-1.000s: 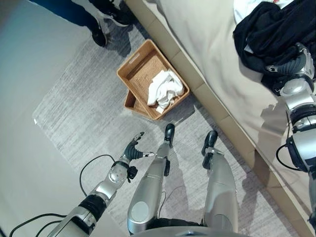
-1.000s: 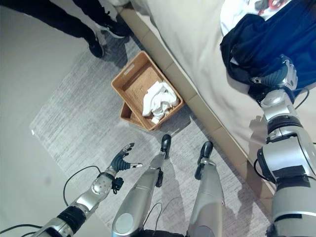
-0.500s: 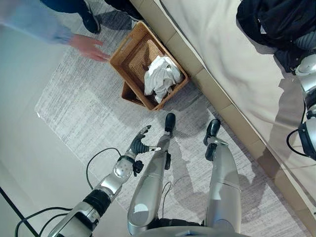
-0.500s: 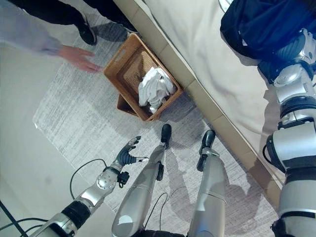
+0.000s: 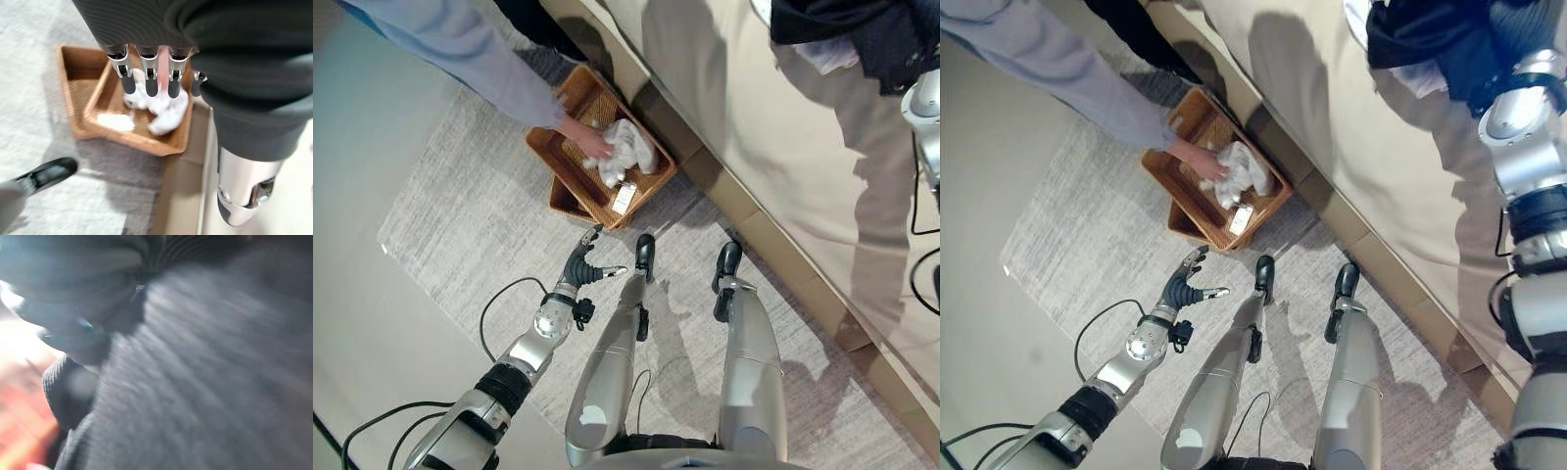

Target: Pick up clothes into the bucket

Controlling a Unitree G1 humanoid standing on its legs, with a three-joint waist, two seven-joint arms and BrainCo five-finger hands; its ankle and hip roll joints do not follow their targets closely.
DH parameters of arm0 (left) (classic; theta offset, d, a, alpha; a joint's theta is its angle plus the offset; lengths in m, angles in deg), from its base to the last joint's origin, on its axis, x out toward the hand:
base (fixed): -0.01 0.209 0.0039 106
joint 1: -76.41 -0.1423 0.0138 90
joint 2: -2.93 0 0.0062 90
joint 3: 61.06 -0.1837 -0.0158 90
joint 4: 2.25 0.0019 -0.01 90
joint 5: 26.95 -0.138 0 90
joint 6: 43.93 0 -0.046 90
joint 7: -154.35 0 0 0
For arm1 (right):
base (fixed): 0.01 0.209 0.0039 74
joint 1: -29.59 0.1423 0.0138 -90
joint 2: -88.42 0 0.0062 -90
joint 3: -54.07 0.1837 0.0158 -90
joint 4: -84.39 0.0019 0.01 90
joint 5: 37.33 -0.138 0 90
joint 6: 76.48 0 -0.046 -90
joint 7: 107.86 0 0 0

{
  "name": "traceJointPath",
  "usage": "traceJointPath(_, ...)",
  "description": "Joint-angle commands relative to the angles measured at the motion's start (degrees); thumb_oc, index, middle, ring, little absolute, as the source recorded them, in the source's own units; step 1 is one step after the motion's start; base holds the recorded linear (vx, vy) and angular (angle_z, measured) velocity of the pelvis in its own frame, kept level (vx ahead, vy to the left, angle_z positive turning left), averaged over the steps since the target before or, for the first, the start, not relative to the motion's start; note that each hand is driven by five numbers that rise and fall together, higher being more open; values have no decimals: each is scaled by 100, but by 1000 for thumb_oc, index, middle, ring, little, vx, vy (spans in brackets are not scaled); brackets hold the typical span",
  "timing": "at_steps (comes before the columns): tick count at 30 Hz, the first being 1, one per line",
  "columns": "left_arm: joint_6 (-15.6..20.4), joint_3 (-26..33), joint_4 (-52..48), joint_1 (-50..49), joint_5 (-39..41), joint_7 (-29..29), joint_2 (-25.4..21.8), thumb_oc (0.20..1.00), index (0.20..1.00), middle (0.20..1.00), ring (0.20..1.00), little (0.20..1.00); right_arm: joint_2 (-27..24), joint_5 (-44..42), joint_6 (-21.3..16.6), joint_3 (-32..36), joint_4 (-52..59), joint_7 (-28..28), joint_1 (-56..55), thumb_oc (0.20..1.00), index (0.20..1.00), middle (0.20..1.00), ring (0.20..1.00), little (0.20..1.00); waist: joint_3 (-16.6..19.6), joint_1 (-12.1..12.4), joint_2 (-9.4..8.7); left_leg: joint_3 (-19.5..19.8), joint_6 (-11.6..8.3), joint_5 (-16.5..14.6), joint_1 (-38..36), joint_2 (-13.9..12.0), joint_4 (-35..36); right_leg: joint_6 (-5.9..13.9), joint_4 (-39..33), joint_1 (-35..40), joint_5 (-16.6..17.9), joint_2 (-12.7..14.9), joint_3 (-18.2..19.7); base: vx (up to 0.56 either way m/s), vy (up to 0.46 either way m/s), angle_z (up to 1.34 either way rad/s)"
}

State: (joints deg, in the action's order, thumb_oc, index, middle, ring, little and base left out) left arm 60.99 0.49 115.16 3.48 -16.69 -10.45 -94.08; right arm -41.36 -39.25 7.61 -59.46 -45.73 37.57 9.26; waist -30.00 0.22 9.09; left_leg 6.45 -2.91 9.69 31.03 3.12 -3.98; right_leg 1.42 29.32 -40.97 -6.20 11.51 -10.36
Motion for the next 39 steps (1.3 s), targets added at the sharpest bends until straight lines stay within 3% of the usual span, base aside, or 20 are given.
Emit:
traceJointPath(1, 236, 232, 86, -301, -15, 57, -254, 1000, 1000, 1000, 1000, 1000, -427, 159, -408, 475, 535, -568, 242, 200, 200, 200, 200, 200, 21, -185, -556, -158, 50, -702, -498, 27, -442, 420, -825, 947, 392, -50, 214, -6, -3, -17)
traceJointPath(4, 265, 421, 35, -544, 105, -104, -342, 1000, 1000, 1000, 1000, 1000, -460, 261, -410, 704, 820, -524, 7, 200, 200, 200, 200, 200, 178, -215, -755, -256, 58, -845, -1034, -59, -477, 453, -1141, 1598, 466, -189, 255, 26, 1, -21)
traceJointPath(8, 269, 588, -22, -707, 330, -241, -321, 1000, 1000, 1000, 1000, 1000, -450, 394, -380, 879, 1184, -499, -214, 200, 200, 200, 200, 200, 354, -237, -848, -316, 68, -878, -1301, -109, -434, 467, -1365, 1911, 542, -278, 274, 53, 8, -26)
traceJointPath(13, 306, 994, -723, -1109, 765, -552, -413, 1000, 1000, 1000, 1000, 1000, -315, 523, -442, 1386, 1740, -306, -980, 200, 200, 200, 200, 200, 880, -237, -967, -461, 82, -953, -1930, -191, -212, 510, -1904, 2610, 626, -424, 323, 90, 0, -22)
traceJointPath(14, 276, 1188, -1077, -1152, 962, -766, -456, 1000, 1000, 1000, 1000, 1000, -194, 557, -498, 1573, 2066, -88, -1461, 200, 200, 200, 200, 200, 1248, -251, -989, -557, 79, -966, -2256, -253, -32, 533, -2209, 2969, 655, -507, 328, 108, -8, -19)
traceJointPath(18, 239, 1312, -1679, -1246, 1278, -1050, -535, 1000, 1000, 1000, 1000, 1000, -29, 533, -539, 1822, 2502, 260, -2093, 200, 200, 200, 200, 200, 1532, -273, -1019, -612, 52, -967, -2585, -304, 143, 542, -2431, 3319, 666, -548, 301, 94, -10, -20)
traceJointPath(24, 35, 1356, -2646, -742, 1557, -1436, -698, 1000, 1000, 1000, 1000, 1000, 490, 80, -598, 2072, 3317, 1370, -3504, 200, 200, 200, 200, 200, 2175, -368, -1055, -728, -9, -995, -3234, -400, 476, 558, -2751, 4021, 599, -604, 192, 107, -23, -1)
traceJointPath(32, -150, 894, -3033, 337, 1505, -1644, -891, 1000, 1000, 1000, 1000, 1000, 723, -288, -569, 1982, 4003, 2286, -4112, 200, 200, 200, 200, 200, 2496, -412, -1066, -785, -7, -1157, -3611, -428, 428, 551, -2926, 4508, 545, -618, 170, 62, -11, 0)
traceJointPath(39, -365, -107, -2968, 1595, 2065, -2053, -1039, 1000, 1000, 1000, 1000, 1000, 728, -630, -529, 1598, 4728, 3037, -4249, 200, 200, 200, 200, 200, 2613, -469, -1027, -768, 9, -1210, -3809, -427, 395, 558, -2917, 4743, 491, -594, 145, 19, -1, -1)
